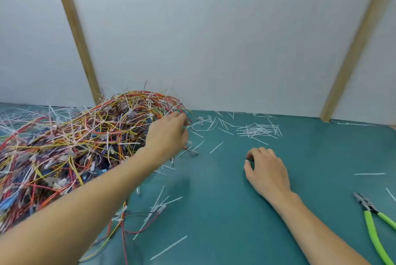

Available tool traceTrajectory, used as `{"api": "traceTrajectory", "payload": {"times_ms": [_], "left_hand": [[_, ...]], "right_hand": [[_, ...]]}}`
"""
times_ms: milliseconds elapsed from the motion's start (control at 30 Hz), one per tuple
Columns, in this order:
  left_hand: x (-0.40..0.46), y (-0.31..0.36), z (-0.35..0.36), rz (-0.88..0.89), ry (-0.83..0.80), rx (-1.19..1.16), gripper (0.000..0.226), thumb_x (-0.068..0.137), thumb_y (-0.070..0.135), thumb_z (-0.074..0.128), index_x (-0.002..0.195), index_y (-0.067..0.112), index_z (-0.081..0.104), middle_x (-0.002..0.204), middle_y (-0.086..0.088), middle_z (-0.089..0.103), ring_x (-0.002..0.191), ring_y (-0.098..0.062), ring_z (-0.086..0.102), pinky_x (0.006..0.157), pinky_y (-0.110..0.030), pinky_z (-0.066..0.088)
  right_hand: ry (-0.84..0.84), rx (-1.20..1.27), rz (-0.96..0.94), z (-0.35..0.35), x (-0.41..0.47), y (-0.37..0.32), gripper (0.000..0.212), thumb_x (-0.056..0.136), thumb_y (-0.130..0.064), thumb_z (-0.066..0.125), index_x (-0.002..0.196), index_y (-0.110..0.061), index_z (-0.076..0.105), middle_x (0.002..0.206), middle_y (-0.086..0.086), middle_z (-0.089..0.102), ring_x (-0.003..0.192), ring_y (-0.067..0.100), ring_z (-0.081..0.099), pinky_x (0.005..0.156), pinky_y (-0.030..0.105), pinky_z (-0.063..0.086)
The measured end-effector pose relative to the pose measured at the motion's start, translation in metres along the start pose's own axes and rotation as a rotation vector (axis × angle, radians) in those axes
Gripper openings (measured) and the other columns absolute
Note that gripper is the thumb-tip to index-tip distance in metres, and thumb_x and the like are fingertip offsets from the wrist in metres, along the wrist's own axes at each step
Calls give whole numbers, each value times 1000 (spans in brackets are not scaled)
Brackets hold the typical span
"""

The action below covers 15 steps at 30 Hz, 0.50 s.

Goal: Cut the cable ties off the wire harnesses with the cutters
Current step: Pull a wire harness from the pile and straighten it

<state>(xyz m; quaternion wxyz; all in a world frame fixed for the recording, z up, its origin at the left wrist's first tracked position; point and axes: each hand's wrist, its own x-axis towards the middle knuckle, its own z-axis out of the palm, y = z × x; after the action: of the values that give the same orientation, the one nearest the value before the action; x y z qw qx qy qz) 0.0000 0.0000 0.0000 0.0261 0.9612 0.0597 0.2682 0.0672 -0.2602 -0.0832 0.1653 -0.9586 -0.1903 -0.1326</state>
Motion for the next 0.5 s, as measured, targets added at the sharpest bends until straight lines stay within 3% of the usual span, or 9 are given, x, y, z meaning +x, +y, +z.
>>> {"api": "traceTrajectory", "payload": {"times_ms": [33,100,200,267,367,433,500], "left_hand": [[10,-16,-6,41,67,133,18,94,28,53,105,18,63,99,2,64,90,-22,63,68,-35,52],[22,-40,-19,-12,-28,344,23,95,34,51,92,14,61,82,0,61,76,-24,60,66,-34,52],[21,-60,-18,-123,-412,522,53,93,65,49,74,15,52,62,3,49,57,-16,48,62,-29,44],[12,-57,-4,-114,-507,525,61,88,76,46,69,19,53,60,6,51,56,-14,49,72,-33,43],[11,-54,2,-64,-428,485,46,92,60,57,66,22,53,61,8,50,72,-21,57,101,-42,37],[13,-45,-1,-65,-403,497,39,93,45,57,64,20,48,65,4,49,86,-25,58,104,-43,37],[22,-35,-10,-140,-246,420,34,94,40,50,72,16,58,78,-2,60,98,-28,58,102,-45,38]], "right_hand": [[7,13,-4,0,0,1,20,101,-32,49,112,-23,63,115,-10,64,113,15,52,92,34,46],[21,23,1,1,1,3,20,101,-31,49,112,-23,63,116,-10,64,113,15,52,91,34,46],[5,41,8,2,1,1,20,101,-31,49,112,-23,63,116,-9,64,113,15,52,91,33,46],[12,51,13,1,1,2,19,101,-32,49,112,-24,63,115,-10,64,113,14,52,90,32,45],[20,59,0,1,0,3,19,101,-32,49,111,-23,63,114,-10,64,112,14,52,89,32,45],[16,67,-3,1,1,2,19,101,-31,49,111,-24,64,114,-10,65,112,13,52,88,31,46],[18,79,2,0,1,2,19,101,-31,49,111,-24,64,113,-11,65,112,13,52,87,31,47]]}}
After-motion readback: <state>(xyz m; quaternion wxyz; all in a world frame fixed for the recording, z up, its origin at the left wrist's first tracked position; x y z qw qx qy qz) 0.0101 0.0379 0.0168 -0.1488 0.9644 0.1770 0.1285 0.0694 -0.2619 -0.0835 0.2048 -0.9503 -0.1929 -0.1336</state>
